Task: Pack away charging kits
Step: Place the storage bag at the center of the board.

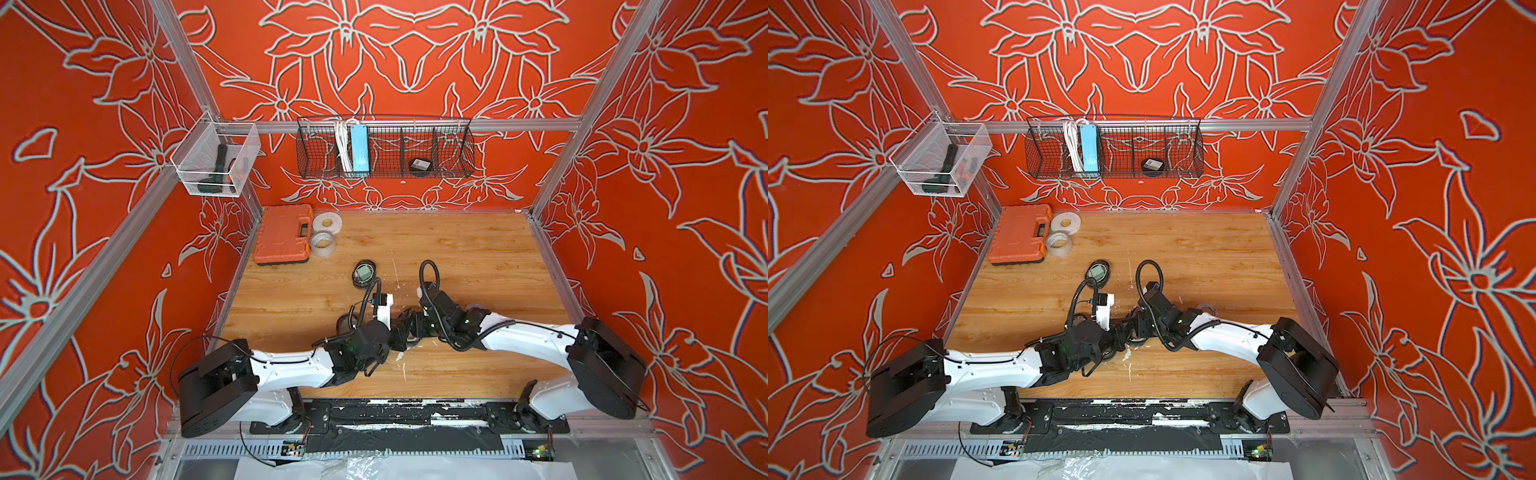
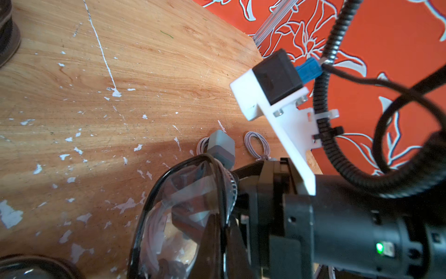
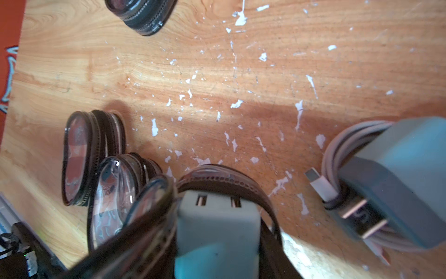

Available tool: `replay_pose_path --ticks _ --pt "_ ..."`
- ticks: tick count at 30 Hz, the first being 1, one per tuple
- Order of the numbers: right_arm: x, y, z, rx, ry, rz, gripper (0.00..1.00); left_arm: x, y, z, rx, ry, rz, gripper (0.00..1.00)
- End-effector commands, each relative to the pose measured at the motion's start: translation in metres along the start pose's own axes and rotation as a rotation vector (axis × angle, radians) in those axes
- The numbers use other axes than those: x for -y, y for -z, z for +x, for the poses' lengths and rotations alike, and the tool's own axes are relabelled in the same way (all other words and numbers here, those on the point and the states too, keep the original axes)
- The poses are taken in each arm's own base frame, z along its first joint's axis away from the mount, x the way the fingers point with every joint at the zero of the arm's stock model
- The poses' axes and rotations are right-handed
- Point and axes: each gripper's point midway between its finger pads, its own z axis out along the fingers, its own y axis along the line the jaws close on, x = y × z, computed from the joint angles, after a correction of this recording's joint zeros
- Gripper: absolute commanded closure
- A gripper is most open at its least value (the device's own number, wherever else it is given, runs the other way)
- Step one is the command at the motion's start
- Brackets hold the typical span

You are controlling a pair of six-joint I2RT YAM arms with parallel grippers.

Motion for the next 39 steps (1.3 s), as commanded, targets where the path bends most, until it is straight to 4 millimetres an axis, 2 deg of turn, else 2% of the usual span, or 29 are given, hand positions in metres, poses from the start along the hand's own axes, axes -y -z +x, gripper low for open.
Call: replay_pose_path --ticks 1,5,10,15,23,24,25,29,31,34,39 --pt "-0.015 0.001 -0.008 0.036 0.014 -0.069 0.68 0.006 -0.002 0.002 -0.001 0.024 0.03 1.0" --pt "-0.014 0.001 -0.008 0.042 0.016 -0.078 0.55 0.005 0.0 0.003 0.006 0.029 0.045 1.0" --pt "-0.011 -0.005 -0.004 0.015 0.015 -0.064 0.5 0.008 0.0 0.004 0.001 0.035 0.062 1.0" --pt "-0.007 -0.011 0.001 -0.008 0.004 -0.051 0.4 0.004 -0.002 0.008 -0.004 0.04 0.053 1.0" --pt "0.001 0.001 -0.003 0.015 -0.01 -0.037 0.39 -0.003 -0.008 0.013 -0.019 0.039 0.01 1.0" --pt "0.004 0.003 -0.003 0.018 -0.013 -0.032 0.39 -0.004 -0.009 0.013 -0.02 0.038 0.005 0.96" --pt "0.007 0.006 -0.003 0.021 -0.018 -0.021 0.38 -0.005 -0.009 0.014 -0.023 0.036 0.003 0.87" --pt "0.027 0.022 -0.001 0.036 -0.041 0.055 0.36 -0.005 -0.007 0.01 -0.011 0.033 -0.004 0.43" --pt "0.038 0.03 0.0 0.054 -0.055 0.095 0.35 -0.002 -0.003 0.004 -0.003 0.029 -0.006 0.29" --pt "0.048 0.044 0.0 0.086 -0.065 0.128 0.33 0.001 0.005 -0.005 0.019 0.024 -0.007 0.16" --pt "0.053 0.066 -0.007 0.141 -0.052 0.145 0.31 -0.008 0.025 -0.018 0.075 0.03 -0.04 0.05"
